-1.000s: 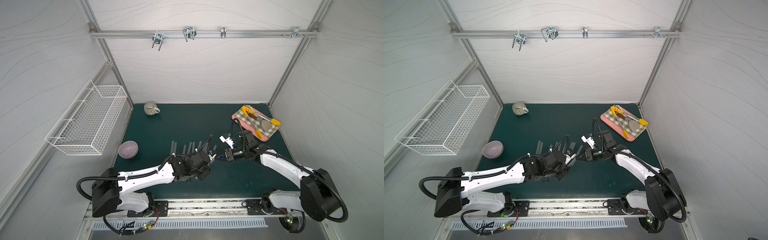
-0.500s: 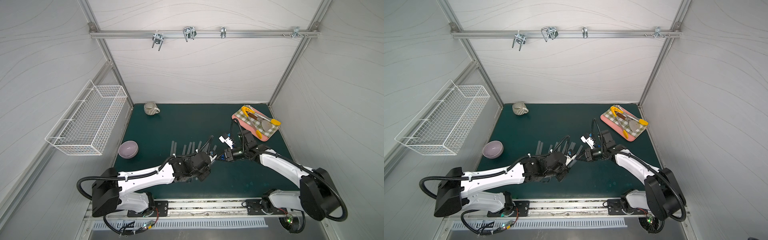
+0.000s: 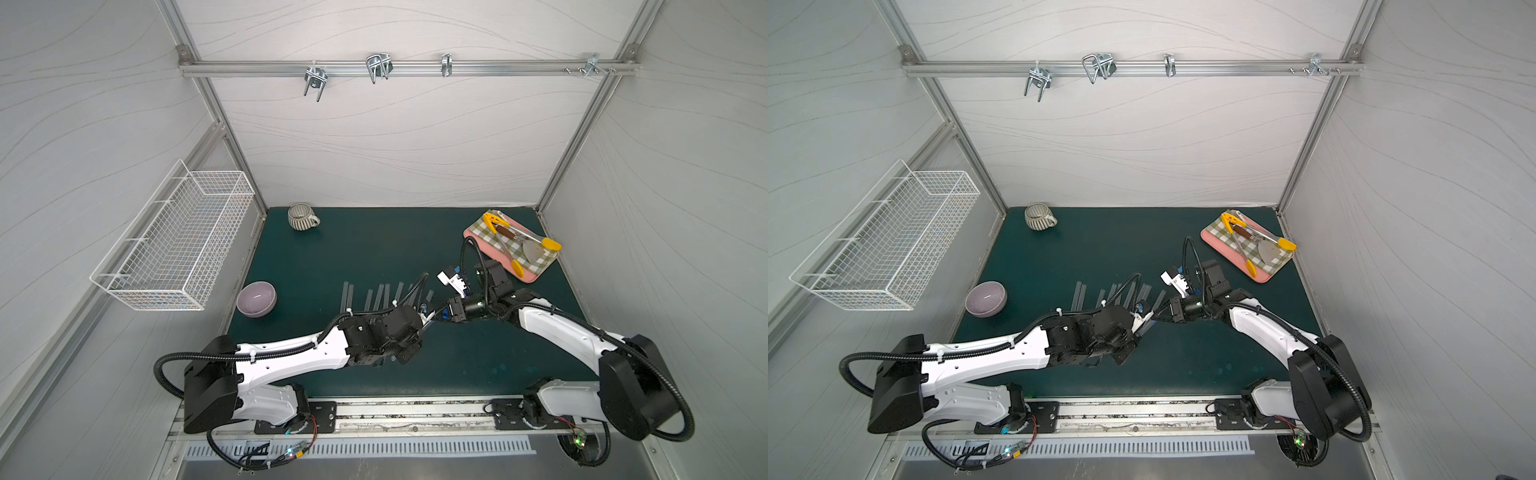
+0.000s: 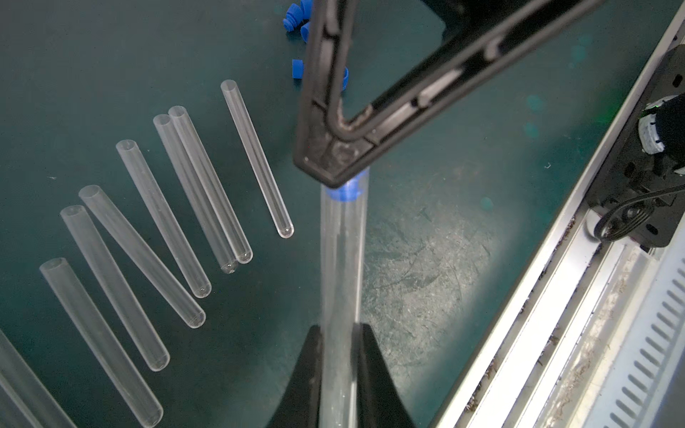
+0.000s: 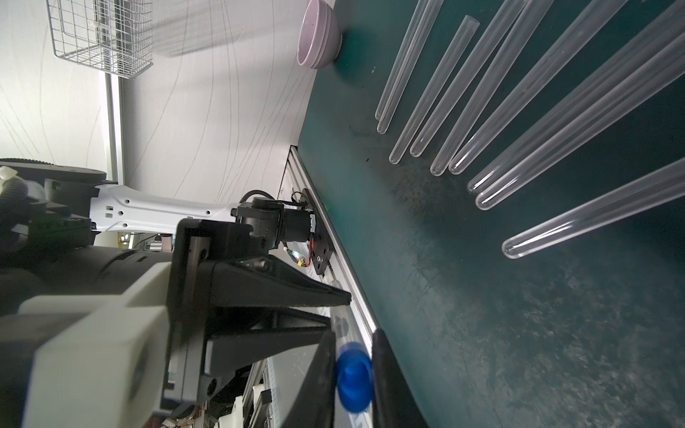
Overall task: Remove stoppers from test tubes
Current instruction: Open the stopper on the test tube.
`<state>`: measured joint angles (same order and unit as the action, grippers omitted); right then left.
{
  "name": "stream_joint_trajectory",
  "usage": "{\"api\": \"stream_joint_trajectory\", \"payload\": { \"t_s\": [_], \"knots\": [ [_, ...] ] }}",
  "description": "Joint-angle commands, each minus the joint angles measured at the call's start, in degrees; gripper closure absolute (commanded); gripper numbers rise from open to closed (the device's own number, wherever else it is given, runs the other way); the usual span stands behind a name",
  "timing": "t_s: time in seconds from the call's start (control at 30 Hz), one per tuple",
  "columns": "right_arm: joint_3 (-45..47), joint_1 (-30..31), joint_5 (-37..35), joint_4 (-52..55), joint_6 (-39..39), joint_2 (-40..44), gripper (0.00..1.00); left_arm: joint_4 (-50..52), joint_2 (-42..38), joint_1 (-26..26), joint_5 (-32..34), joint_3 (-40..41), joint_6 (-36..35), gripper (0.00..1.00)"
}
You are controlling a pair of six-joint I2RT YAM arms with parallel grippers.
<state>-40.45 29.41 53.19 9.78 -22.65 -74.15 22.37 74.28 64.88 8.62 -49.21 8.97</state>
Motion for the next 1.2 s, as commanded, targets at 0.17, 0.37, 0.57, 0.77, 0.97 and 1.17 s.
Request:
{"api": "stream_joint_trajectory", "payload": {
  "t_s": [0.17,0.37,0.57,0.77,0.97,1.17],
  "knots": [
    [-1.3,0.5,0.6,0.8,1.3,0.5,0.76,-1.2,-1.2,0.1,1.6,-0.6,-0.3,0.94],
    [-1.2,0.6,0.8,0.9,1.4,0.9,0.79,-1.2,-1.2,0.2,1.9,-0.6,-0.3,0.93],
    [-1.3,0.6,1.1,1.0,1.5,0.9,0.83,-1.1,-1.3,0.1,2.1,-0.5,-0.2,0.93],
    [-1.4,0.6,1.0,1.0,1.6,1.2,0.9,-1.1,-1.5,0.1,2.5,-0.5,-0.2,0.93],
    [-1.7,0.5,1.1,1.3,1.6,1.7,0.94,-0.8,-1.6,0.1,3.1,-0.5,-0.2,0.93],
    [-2.0,-1.3,2.6,1.8,1.5,2.4,0.95,0.2,-1.0,0.1,4.3,-0.9,-0.2,0.93]
  ]
}}
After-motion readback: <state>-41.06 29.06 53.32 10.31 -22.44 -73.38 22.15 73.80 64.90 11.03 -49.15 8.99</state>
